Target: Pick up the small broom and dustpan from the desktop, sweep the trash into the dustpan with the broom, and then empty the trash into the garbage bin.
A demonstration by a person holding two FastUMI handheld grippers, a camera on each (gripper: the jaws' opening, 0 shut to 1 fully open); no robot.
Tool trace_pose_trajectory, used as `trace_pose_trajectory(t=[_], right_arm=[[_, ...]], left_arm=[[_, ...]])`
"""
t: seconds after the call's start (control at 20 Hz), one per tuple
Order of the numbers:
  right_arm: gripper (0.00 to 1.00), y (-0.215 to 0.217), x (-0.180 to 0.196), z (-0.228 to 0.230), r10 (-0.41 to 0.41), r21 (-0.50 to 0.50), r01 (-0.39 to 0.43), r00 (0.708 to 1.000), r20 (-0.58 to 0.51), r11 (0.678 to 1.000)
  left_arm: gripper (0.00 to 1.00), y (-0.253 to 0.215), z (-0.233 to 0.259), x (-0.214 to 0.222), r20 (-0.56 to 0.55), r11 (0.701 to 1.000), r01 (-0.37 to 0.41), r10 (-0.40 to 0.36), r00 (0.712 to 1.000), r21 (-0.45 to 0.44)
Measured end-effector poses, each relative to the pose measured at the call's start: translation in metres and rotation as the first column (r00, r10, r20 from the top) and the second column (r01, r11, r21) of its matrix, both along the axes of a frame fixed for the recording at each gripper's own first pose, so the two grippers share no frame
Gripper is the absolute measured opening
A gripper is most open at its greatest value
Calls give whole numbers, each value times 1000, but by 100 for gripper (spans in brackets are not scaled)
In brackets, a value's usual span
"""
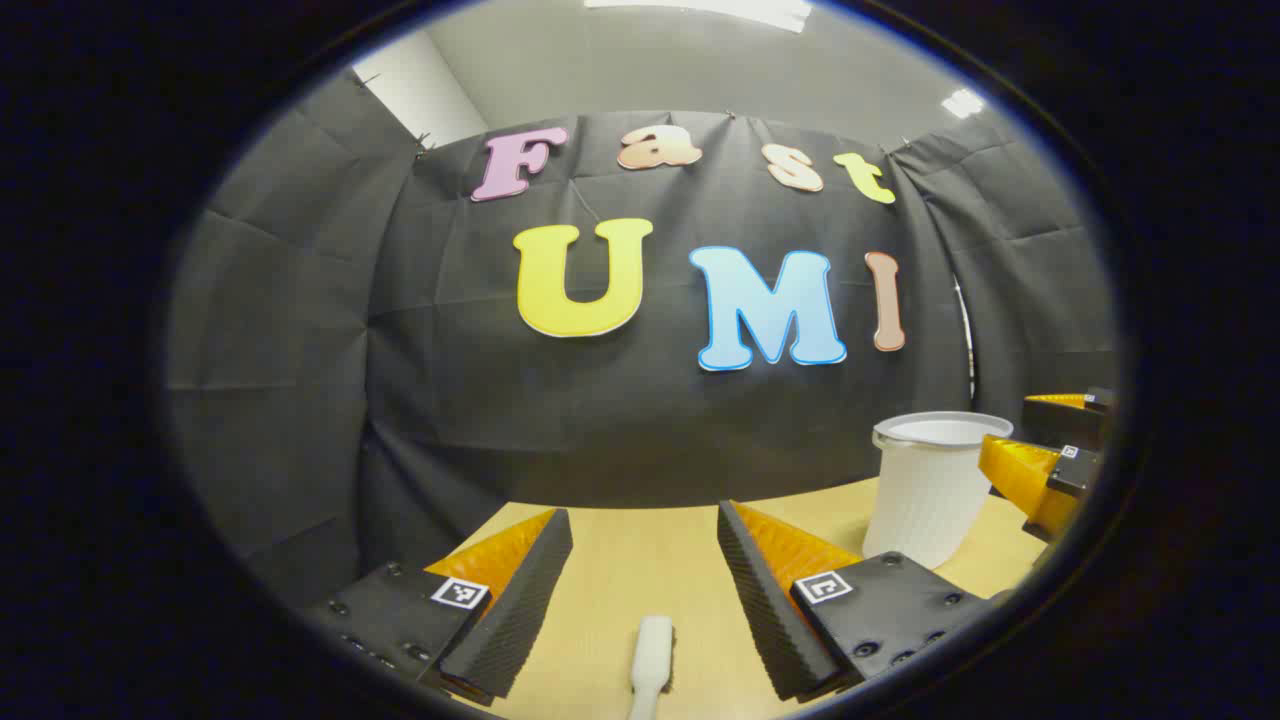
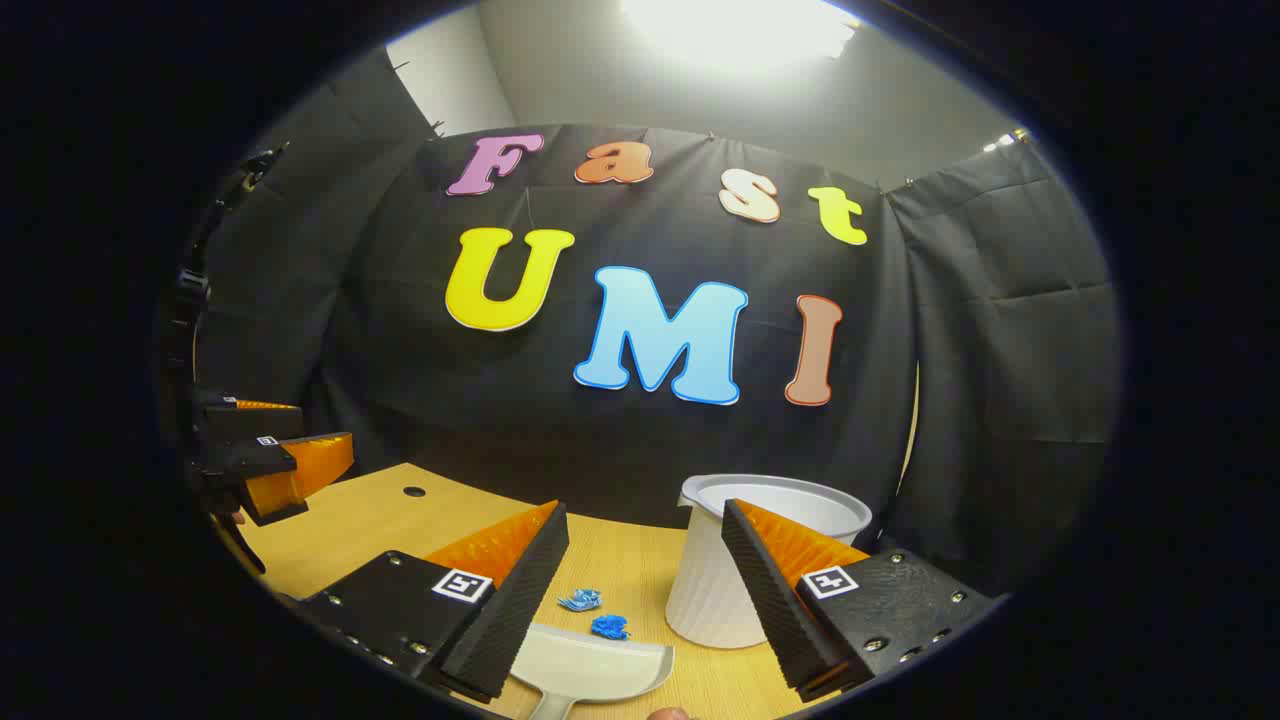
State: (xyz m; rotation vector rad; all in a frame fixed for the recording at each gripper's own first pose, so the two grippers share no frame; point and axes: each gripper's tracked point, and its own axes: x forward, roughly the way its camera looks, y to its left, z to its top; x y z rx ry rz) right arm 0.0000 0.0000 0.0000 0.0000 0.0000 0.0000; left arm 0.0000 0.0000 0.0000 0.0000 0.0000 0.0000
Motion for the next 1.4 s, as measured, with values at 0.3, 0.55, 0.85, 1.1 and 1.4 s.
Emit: trace_pose_trajectory(t=[0.3,0.55,0.85,1.1,1.4], right_arm=[[96,9,8,-15,12,42,-9,997,-71,999],[97,3,17,-24,12,-5,-12,992,-127,1000],[97,15,19,-53,77,0,-79,969,-236,997],[97,28,5,-87,131,66,-115,925,-357,991],[98,31,-16,-132,152,115,-108,841,-519,988]], left_arm=[[96,-11,-12,16,-23,999,39,-38,999,17],[95,-17,-34,32,-70,997,66,-63,996,41],[97,-26,-83,39,-199,991,106,-89,976,77],[99,-29,-124,28,-350,990,129,-101,931,57],[90,-29,-164,21,-483,987,155,-111,869,51]])
